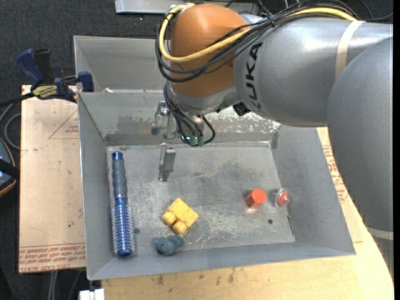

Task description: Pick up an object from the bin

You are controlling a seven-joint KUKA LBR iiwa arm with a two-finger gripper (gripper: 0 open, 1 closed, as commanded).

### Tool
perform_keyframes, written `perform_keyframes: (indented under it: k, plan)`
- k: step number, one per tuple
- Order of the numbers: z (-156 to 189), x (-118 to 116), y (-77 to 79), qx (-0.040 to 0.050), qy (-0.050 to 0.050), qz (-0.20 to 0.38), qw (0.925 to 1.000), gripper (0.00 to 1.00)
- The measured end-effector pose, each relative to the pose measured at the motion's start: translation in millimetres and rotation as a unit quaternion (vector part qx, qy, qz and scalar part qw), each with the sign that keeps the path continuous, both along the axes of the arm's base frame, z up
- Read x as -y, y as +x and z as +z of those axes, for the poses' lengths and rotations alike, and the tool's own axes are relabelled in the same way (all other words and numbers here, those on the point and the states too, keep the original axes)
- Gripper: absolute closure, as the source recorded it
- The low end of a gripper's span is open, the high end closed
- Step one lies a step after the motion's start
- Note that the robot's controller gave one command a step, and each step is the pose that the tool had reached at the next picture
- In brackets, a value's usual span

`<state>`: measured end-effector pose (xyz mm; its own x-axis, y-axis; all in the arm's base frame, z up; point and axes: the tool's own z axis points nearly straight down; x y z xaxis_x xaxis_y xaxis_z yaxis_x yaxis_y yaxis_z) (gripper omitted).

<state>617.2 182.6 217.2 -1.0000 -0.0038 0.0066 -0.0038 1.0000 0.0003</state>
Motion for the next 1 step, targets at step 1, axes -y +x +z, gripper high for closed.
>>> perform_keyframes:
  k: [1]
  plan:
    - [-79.9,39.3,-98.0,0.0019,0.001,0.173,0.985,0.0]
